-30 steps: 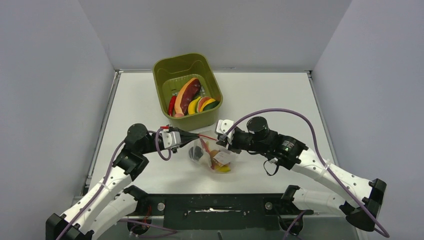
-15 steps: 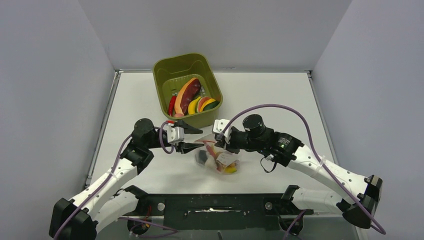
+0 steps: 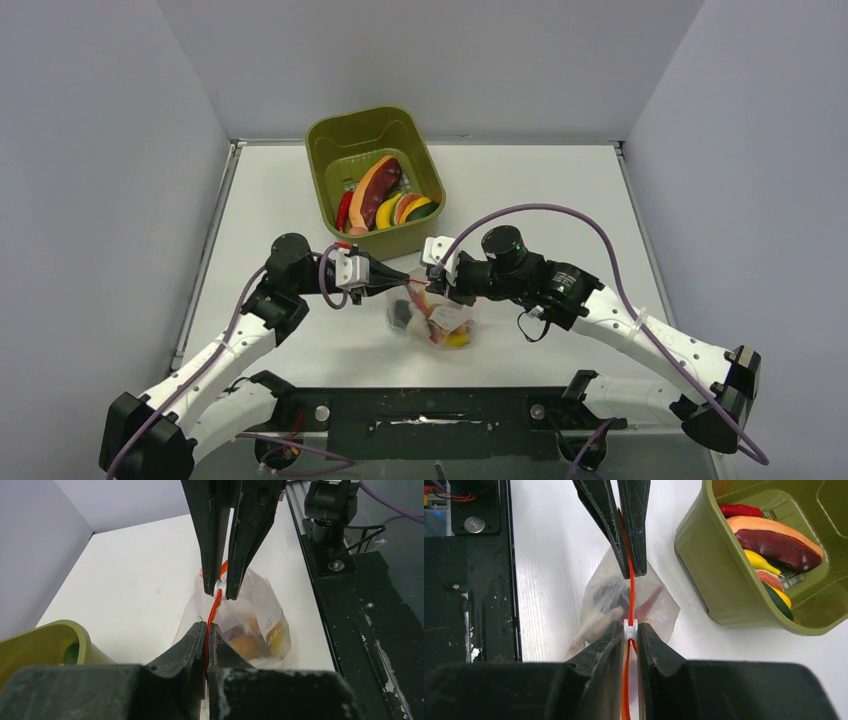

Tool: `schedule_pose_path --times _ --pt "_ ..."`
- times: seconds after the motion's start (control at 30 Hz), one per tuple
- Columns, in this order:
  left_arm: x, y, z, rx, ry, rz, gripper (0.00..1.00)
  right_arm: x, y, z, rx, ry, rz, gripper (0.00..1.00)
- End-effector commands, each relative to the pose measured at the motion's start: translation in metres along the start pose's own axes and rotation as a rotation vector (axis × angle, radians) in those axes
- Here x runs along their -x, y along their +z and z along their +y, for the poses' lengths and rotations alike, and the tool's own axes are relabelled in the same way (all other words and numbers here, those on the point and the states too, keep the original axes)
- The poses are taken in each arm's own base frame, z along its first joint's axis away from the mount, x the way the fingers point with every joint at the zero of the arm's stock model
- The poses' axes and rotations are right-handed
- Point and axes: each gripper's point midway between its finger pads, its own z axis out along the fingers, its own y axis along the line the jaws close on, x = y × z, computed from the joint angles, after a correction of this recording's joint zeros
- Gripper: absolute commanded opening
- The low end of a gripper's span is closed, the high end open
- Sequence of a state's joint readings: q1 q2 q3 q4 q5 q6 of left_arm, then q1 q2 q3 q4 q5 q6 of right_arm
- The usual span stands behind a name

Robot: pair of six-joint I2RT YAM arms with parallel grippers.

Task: Place the food in the zip-top bag and seal the zipper
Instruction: Zip the zipper food storage bag at the center of the board.

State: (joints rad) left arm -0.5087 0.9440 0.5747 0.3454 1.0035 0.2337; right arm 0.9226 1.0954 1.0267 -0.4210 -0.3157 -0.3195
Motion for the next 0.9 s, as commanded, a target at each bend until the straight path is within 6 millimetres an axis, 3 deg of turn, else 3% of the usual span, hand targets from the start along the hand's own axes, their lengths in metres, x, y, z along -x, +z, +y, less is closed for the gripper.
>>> schedule_pose_path --times 0.0,0.2,0.53,0.87 --pt "0.024 -0.005 0.017 0.06 0.117 0.035 0.0 0.033 -0.012 -0.014 -0.054 -0.045 -0.089 0.0" --pt "0.03 -0.02 0.042 0.207 0.139 0.115 0.0 0.019 -0.033 -0.028 -0.12 -0.052 -0.024 0.0" --pt "0.027 -0.037 0.051 0.316 0.095 0.149 0.0 0.0 -0.057 -0.028 -0.171 -0.007 0.039 0.0" --pt "0.031 -0.078 0.083 0.605 0.096 0.172 0.0 -0.015 -0.087 -0.033 -0.248 -0.023 0.125 0.0"
